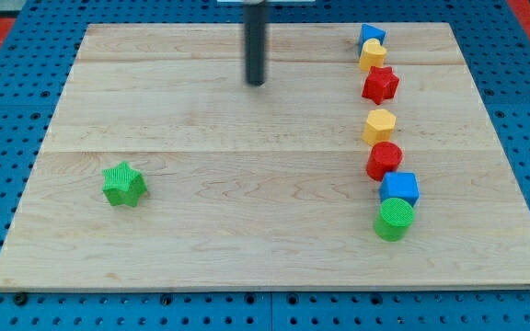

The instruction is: Push the green star parallel to the hexagon

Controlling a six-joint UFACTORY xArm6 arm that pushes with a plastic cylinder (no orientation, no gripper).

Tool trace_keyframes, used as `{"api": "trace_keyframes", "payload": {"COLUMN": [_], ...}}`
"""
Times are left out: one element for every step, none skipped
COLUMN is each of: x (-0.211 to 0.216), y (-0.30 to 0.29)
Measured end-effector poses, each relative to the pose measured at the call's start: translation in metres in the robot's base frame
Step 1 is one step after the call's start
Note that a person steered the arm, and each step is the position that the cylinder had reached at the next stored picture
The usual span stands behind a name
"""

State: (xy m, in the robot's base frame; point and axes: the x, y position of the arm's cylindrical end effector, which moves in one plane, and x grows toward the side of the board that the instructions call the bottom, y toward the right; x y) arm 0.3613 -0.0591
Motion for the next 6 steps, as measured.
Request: {"api": "trace_keyframes", "payload": {"x": [0.076,0.126,0.171,0.150,0.104,0.093], "y": [-0.098,-0.177,-0.170,-0.107,-0.048,-0.018]}}
